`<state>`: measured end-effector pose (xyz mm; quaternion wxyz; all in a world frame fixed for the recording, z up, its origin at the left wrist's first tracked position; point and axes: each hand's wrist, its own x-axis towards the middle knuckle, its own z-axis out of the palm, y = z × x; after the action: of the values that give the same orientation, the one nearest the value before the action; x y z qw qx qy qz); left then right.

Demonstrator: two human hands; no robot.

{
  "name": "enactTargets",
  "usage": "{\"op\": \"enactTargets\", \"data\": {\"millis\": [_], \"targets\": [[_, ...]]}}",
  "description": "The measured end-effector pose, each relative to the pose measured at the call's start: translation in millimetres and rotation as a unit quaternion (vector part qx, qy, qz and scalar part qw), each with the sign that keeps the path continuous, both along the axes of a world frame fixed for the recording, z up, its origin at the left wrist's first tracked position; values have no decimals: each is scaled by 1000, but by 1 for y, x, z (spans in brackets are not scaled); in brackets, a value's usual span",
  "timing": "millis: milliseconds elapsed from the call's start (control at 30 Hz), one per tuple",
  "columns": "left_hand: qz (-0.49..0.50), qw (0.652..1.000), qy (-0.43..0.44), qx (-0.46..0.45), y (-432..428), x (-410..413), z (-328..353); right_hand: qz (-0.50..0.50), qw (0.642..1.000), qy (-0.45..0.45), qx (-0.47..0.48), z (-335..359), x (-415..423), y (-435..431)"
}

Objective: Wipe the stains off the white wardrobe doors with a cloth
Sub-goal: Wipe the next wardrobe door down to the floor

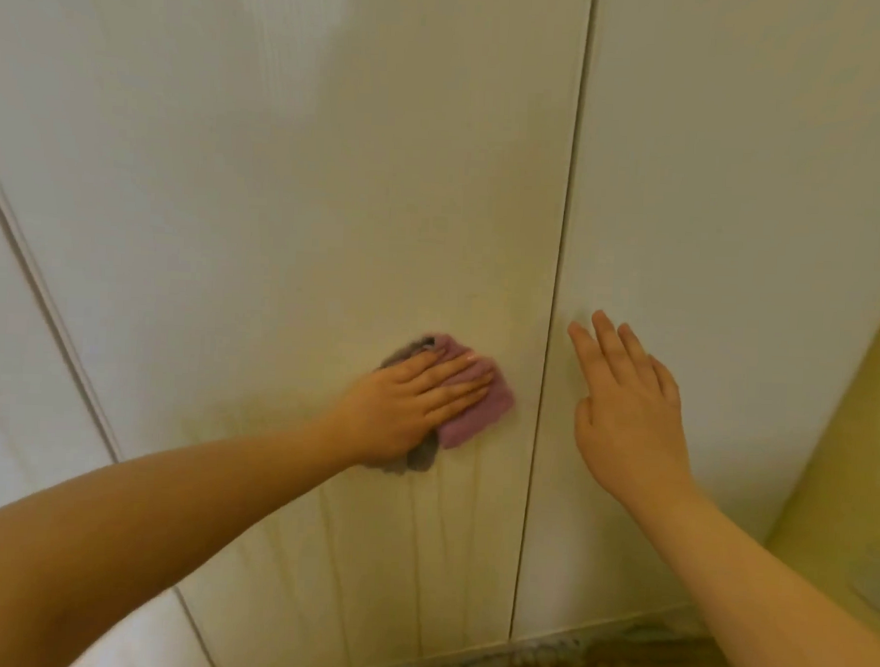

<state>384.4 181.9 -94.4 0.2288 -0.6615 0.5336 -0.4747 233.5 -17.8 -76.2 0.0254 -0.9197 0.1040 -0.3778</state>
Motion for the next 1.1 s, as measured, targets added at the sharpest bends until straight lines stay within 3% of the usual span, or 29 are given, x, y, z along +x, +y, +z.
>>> {"op": "enactTargets", "data": {"millis": [67,233,400,467,633,733,833,933,1033,1100], "targets": [[8,1000,-18,-21,22,0,7,9,1000,16,5,-11,0,0],[27,970,-19,-241,-8,-14,43,24,998,38,35,-11,1,4],[67,989,43,-127,-29,-32,-28,36,995,85,28,-16,-5,9],[53,986,46,-150,-27,-37,-36,29,994,103,28,-19,-3,8],[30,952,21,-305,-40,-28,-15,36,998,57,13,-21,5,9],[27,980,28,-197,-27,-29,-67,32,997,75,-1,-27,4,16],[50,975,48,-212,-16,-35,-78,48,998,23,-23,-32,7,25],[50,959,59,-272,-21,-35,-54,113,970,136,166,-34,12,51],[35,956,73,-280,-25,-33,-43,170,897,102,396,-28,25,74],[29,954,104,-279,-23,-36,-39,164,855,84,485,-24,39,80]]}}
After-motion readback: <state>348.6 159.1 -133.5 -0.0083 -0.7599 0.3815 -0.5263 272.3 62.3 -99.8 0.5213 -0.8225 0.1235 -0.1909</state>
